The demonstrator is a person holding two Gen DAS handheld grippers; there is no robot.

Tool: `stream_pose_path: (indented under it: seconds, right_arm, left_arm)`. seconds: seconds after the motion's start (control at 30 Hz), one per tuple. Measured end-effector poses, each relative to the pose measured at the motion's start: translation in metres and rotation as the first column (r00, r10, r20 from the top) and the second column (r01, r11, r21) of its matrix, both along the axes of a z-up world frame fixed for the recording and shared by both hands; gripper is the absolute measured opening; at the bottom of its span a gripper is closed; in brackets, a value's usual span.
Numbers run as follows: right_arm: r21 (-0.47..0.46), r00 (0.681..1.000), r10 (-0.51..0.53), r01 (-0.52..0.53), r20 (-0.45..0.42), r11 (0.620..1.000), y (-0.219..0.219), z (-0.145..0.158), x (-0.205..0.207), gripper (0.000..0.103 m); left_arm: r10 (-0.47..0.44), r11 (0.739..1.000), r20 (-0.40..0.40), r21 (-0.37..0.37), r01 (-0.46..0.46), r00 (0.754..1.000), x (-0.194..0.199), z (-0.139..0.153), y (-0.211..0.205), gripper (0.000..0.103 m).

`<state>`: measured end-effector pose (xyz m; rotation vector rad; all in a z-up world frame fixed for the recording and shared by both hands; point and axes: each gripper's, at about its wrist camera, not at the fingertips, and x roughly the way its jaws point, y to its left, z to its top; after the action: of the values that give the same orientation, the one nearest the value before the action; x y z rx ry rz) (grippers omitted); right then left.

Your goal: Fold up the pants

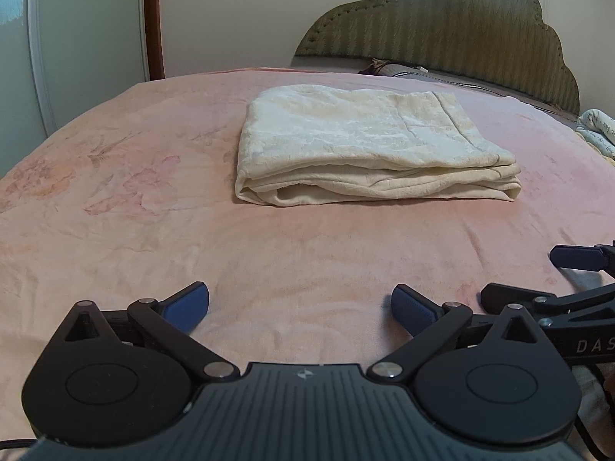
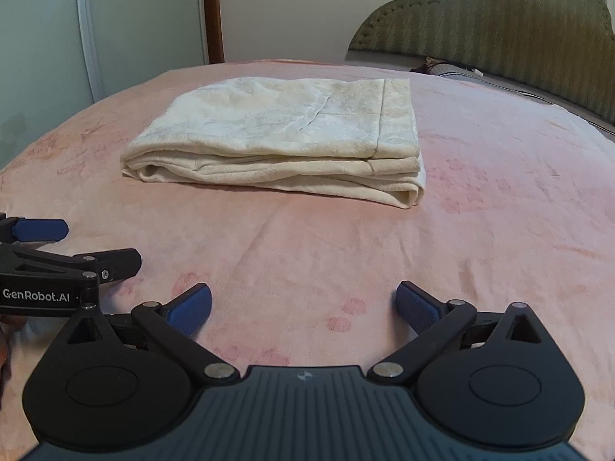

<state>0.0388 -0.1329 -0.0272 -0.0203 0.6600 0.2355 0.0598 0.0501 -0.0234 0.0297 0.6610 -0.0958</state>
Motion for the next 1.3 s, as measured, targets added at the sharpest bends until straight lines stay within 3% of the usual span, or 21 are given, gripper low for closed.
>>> stream_pose_path:
  seconds: [0.3,0.83,1.03,1.2,1.3]
  right_arm:
    - [0.134,1.000,-0.005,0.002,0.020,0.991,-0.019,0.000,-0.001,0.103]
    - [0.294,0.999,-0.026,0.017,0.027,0.956,-0.038,-0.002,-0.001,0.103]
    - [0.205,0.999,-0.032,0.027,0.024,0.978,-0.024,0.000,-0.001,0.103]
    - [-0.009,0.999,-0.035,0.035,0.015,0.999,0.006,-0.002,0.000,0.103]
    - [-0.014,0.999,-0.034,0.034,0.019,0.999,0.005,-0.003,0.000,0.103]
  left_arm:
    - [-0.001,1.000,0.000,0.000,0.001,1.000,0.000,0.000,0.000,0.103]
    - [-0.001,1.000,0.000,-0.002,0.001,1.000,0.000,0.000,0.000,0.103]
    - [0.000,1.000,0.003,-0.013,0.000,1.000,-0.001,-0.001,0.001,0.103]
    - [0.013,1.000,0.007,-0.022,-0.013,1.000,-0.002,0.000,0.002,0.103]
    - [0.050,0.998,0.012,-0.026,-0.050,0.999,-0.002,0.000,0.005,0.103]
